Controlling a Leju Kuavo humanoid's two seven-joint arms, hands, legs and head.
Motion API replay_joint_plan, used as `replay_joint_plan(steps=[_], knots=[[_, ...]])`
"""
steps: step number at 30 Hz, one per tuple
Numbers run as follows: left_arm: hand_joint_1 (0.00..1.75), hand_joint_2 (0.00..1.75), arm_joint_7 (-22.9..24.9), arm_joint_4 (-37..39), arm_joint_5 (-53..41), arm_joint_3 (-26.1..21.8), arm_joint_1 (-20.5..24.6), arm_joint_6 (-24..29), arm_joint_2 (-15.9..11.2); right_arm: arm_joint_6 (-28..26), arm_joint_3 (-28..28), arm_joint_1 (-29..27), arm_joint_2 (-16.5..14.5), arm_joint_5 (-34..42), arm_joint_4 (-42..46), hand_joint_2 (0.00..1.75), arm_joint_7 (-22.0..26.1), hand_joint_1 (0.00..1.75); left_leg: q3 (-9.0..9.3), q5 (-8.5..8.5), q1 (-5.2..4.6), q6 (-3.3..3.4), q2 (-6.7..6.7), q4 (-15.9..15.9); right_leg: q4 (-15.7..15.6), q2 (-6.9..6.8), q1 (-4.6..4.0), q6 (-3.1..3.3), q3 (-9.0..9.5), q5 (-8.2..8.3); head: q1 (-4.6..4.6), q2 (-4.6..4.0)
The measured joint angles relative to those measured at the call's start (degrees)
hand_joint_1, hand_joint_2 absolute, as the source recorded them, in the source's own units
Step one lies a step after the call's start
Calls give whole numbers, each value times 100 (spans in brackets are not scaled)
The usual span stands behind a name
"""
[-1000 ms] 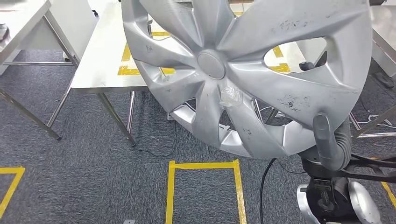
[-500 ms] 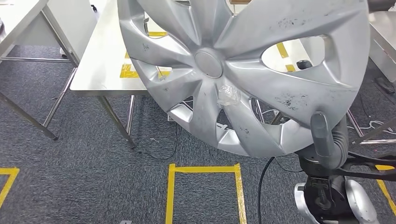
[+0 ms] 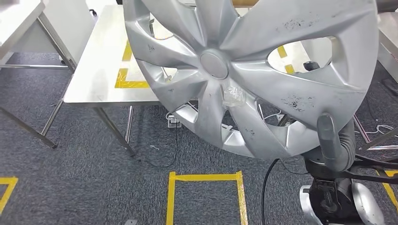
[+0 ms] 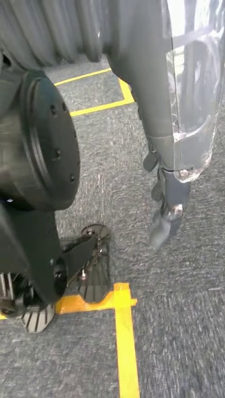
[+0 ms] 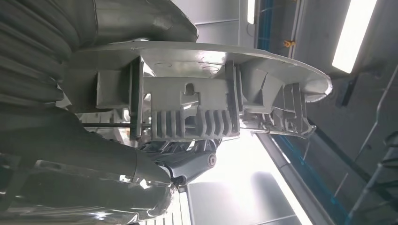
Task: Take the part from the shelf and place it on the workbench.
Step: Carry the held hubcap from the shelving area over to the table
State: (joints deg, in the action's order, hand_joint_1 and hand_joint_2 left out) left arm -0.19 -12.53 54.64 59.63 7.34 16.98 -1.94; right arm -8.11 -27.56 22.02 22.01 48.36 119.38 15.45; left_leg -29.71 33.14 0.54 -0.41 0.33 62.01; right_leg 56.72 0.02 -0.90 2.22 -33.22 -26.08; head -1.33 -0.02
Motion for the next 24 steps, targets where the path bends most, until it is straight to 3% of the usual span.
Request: replay_joint_plan(steps=[3,4,5,6,8,9,10,13,14,16,18,20,21,24], knots=[[0,175,1,-1,0,0,4,1,-7,4,-3,3,-3,-1,-1,175,21,175,-579,361,8,-61,-59,839,-60,-2,30,-9,121,-60,49,0],[0,175,1,-1,0,0,-4,1,-11,4,-6,-8,-3,0,-3,175,24,175,-774,415,11,-75,-58,1033,-55,0,31,-19,155,-102,57,0],[0,175,2,-1,0,0,-12,1,-17,4,-9,-19,-2,0,-7,175,25,175,-891,353,15,-83,-54,1058,-44,2,36,-33,200,-151,61,0],[0,175,2,-1,0,0,-18,1,-22,4,-11,-27,-2,1,-9,175,25,175,-913,159,21,-92,-49,897,-26,3,44,-53,257,-209,63,0],[0,175,2,-1,0,0,-24,1,-29,4,-11,-30,-1,1,-14,175,26,175,-783,-376,37,-113,-32,288,26,3,62,-116,368,-346,69,0],[0,175,2,-1,0,0,-27,1,-29,7,-11,-28,-2,0,-15,175,28,175,-731,-511,37,-115,-20,31,63,3,66,-152,399,-404,75,-1],[0,175,2,-1,0,0,-31,1,-29,9,-10,-23,-2,1,-16,175,32,175,-704,-575,31,-74,-3,-101,93,7,62,-188,399,-451,81,-1],[0,175,1,1,1,0,-41,1,-35,16,-7,-28,-3,2,-15,175,37,175,-676,-517,20,103,20,-134,152,16,52,-270,388,-532,78,0],[0,175,1,2,1,-1,-41,2,-39,17,-3,-29,-2,1,-14,175,36,175,-645,-497,32,130,14,-141,226,15,56,-294,370,-549,68,0],[0,175,-1,3,0,-1,-34,3,-41,19,7,-16,-1,0,-12,175,37,175,-560,-456,56,169,10,-159,678,12,80,-361,130,-648,41,0],[0,175,-1,3,0,-1,-34,3,-42,20,8,-14,-2,1,-13,175,39,175,-469,-377,55,193,18,-167,1392,11,113,-423,-329,-868,19,0],[0,175,-1,3,0,-1,-37,3,-43,20,7,-28,-3,1,-22,175,40,175,-353,-281,50,193,19,-167,1728,11,127,-438,-663,-979,11,0],[0,175,-1,3,0,-2,-37,3,-44,20,7,-33,-3,1,-30,175,40,175,-281,-229,46,191,16,-169,1635,11,126,-420,-707,-885,7,0],[0,175,-1,3,0,-2,-31,3,-36,26,19,-37,-4,3,-45,175,43,175,-67,-71,30,159,4,-193,735,19,67,-255,-549,-130,13,0]])
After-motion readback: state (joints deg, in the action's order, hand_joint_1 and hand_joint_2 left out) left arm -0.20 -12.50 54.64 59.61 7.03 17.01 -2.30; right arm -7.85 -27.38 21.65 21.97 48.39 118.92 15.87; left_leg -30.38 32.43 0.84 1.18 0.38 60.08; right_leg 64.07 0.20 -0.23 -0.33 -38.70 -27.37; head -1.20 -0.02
